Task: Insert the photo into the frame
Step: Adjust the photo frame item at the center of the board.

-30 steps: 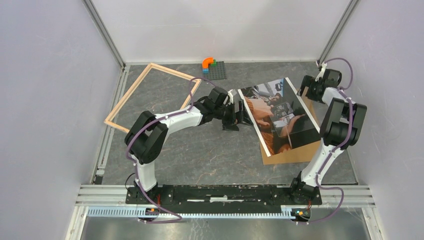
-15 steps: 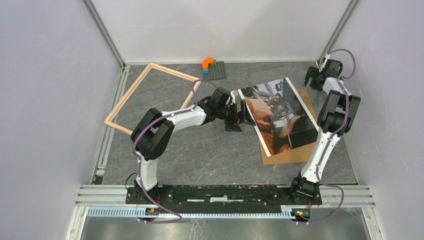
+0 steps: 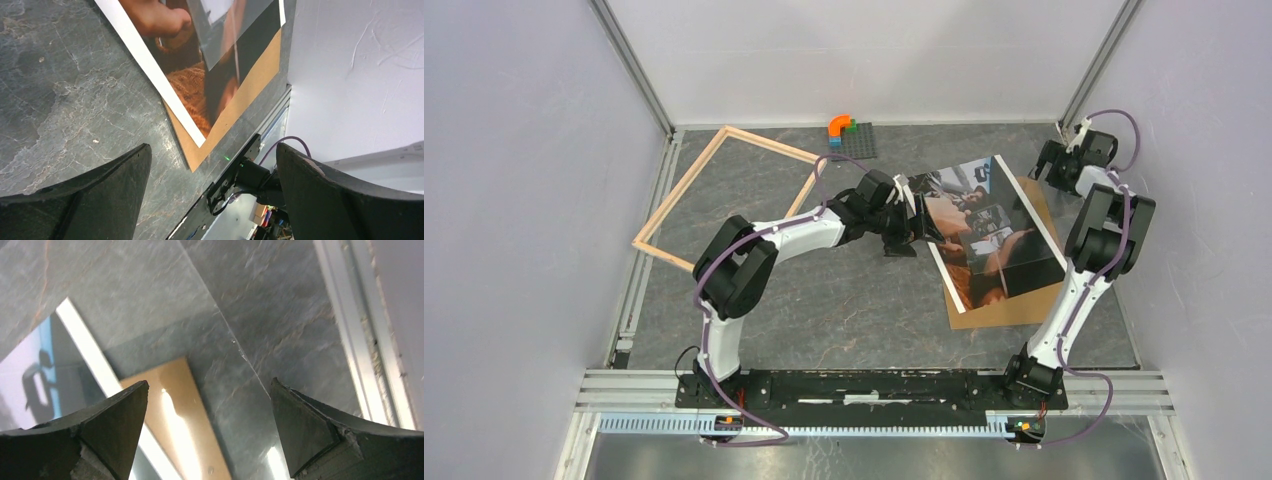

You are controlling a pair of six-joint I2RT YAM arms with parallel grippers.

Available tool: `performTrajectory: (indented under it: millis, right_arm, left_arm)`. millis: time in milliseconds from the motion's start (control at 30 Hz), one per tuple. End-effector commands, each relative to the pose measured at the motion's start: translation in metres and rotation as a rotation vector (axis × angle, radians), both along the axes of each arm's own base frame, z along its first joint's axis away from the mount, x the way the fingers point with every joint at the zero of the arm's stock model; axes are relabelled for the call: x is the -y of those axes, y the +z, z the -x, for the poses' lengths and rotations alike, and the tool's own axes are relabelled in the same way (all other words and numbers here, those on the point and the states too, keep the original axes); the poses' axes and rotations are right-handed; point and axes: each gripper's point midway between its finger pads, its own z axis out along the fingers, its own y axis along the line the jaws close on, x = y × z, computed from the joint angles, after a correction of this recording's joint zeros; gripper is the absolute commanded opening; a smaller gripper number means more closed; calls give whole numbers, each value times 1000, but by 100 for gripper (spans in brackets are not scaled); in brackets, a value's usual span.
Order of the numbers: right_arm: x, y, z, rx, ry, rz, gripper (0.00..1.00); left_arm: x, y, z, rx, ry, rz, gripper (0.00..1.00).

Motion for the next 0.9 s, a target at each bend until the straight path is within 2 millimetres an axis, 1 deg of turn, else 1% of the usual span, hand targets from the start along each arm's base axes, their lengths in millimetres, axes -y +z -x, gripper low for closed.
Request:
performTrajectory:
  millis: [0,133,267,367,500,600,767,867]
  right_arm:
    - [-34,-19,43,-88,7,-157,97]
    - [-44,-5,52,-51,19,-180,97]
    - [-53,-3,67,-45,20,-194,97]
    - [-59,-1,78,-38,26,-197,97]
    - [-64,-3,92,-46,29,-195,96]
    - [-62,-4,99,-56,21,-176,96]
    - [-61,-6,105,-65,20,-165,96]
    - [-61,-9,106,-71,21,-162,96]
  left_arm:
    - [10,7,-12,5,51,14,100]
    - [17,10,-16,5,46,27,100]
    - [19,10,-22,24,56,23,100]
    - [17,2,-24,28,64,-2,100]
    - [16,-14,-27,23,62,-33,100]
    - [18,-24,-32,33,48,-64,99]
    - [21,-40,-39,22,69,-77,96]
    - [26,-49,-36,-18,87,-41,95]
